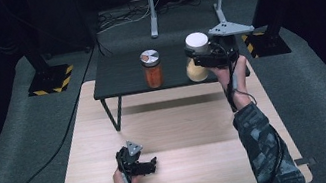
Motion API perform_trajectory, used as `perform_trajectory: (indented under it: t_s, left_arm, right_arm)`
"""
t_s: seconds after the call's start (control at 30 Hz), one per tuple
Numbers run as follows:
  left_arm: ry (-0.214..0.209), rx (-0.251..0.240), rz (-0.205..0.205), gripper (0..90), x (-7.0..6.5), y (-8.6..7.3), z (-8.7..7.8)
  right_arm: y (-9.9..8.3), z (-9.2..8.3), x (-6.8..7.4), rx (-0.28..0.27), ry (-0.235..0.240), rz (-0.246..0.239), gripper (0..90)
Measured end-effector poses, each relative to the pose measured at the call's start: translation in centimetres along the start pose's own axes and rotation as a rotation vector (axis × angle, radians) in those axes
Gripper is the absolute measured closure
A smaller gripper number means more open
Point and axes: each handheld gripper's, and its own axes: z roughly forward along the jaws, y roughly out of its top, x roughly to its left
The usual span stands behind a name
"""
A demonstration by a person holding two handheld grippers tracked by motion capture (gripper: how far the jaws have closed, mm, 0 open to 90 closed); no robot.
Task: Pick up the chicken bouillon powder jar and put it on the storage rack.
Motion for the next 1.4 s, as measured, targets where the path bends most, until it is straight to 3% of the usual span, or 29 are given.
perform_trajectory:
  t_s: [1.4]
  left_arm:
    - [0.000, 0.000, 0.000, 4.3, 0.0, 0.0, 0.0]
  right_arm:
    - [0.5, 3.0, 1.0, 0.024, 0.033, -0.008, 32.9]
